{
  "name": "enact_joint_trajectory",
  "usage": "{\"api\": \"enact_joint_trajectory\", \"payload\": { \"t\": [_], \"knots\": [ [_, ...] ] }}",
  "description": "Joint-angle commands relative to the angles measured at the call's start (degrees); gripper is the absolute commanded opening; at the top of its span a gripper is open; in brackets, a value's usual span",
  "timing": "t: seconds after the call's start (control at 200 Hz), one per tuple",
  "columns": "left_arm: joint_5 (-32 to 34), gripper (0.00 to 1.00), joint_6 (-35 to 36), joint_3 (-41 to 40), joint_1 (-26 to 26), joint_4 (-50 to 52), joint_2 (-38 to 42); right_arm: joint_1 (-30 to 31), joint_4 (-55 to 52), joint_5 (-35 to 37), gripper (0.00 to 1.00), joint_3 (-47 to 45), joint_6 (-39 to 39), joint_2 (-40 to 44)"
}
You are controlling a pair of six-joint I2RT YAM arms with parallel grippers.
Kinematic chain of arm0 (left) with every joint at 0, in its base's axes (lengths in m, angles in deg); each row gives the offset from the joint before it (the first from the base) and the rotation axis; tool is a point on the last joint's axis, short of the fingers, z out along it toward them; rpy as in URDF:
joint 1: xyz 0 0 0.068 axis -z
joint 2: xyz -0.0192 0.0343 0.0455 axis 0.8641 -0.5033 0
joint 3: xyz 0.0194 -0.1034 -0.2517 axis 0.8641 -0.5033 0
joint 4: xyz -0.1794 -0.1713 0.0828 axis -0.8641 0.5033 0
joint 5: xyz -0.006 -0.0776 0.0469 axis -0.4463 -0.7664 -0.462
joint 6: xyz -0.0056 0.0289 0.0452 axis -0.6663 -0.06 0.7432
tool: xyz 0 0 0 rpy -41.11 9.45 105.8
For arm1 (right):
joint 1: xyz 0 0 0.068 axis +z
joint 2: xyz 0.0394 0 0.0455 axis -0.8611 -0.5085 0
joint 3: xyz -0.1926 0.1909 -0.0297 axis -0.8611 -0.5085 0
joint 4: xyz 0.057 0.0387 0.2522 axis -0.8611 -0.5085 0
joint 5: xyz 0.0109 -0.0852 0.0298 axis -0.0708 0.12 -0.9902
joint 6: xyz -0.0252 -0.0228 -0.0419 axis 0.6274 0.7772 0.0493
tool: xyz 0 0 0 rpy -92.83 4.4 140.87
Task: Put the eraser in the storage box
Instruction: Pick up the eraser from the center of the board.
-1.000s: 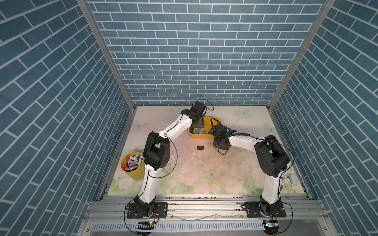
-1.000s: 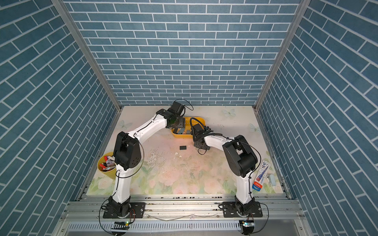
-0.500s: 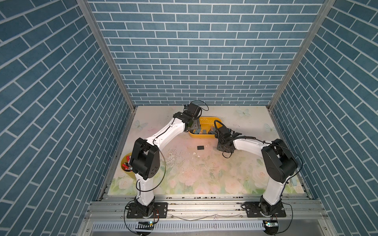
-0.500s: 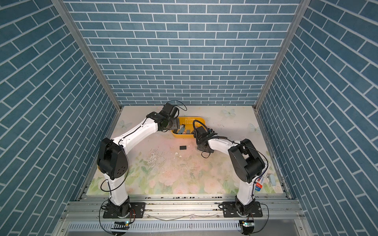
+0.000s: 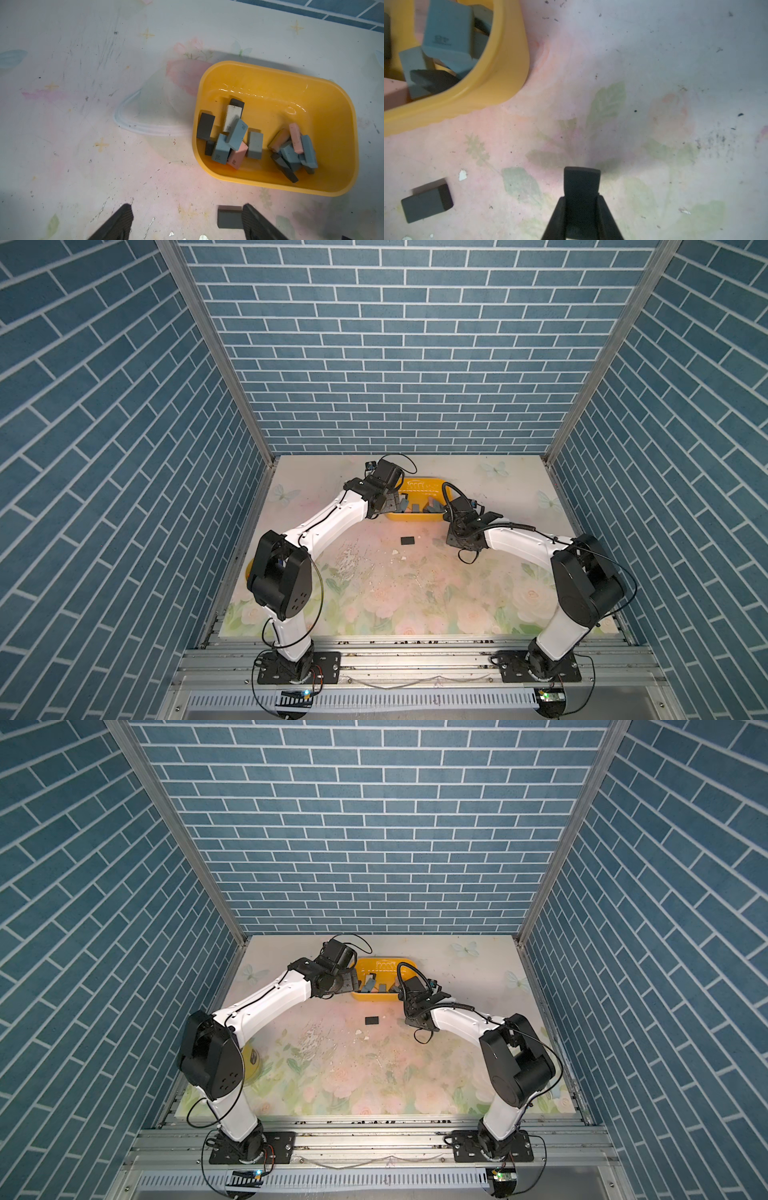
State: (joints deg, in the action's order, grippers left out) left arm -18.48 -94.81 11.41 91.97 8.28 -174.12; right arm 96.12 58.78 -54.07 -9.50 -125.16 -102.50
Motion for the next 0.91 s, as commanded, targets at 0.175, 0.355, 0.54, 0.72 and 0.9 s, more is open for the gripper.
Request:
{"api": "enact_joint_trajectory", "payload": {
  "t": [0.175, 0.355, 0.54, 0.72, 0.9],
  "knots": [
    [2.6, 0.87, -1.7, -5.2, 1.0, -1.4, 5.9, -0.2, -3.2, 1.6, 0.07, -0.6, 2.3, 5.7],
    [3.0, 0.87, -2.4, -8.7, 1.5, -2.2, 8.4, -0.2, -4.4, 1.1, 0.07, 1.1, 3.9, 6.3],
    [3.5, 0.86, -3.1, -13.4, 2.6, -2.8, 10.9, -0.1, -5.7, -0.9, 0.06, 5.6, 6.6, 5.1],
    [4.2, 0.86, -4.7, -20.2, 3.2, -4.8, 14.7, -0.1, -7.2, -3.1, 0.06, 11.6, 8.9, 1.9],
    [4.1, 0.86, -6.3, -26.6, 4.1, -6.6, 18.2, -1.0, -8.5, -7.0, 0.06, 18.9, 11.0, -2.9]
  ]
}}
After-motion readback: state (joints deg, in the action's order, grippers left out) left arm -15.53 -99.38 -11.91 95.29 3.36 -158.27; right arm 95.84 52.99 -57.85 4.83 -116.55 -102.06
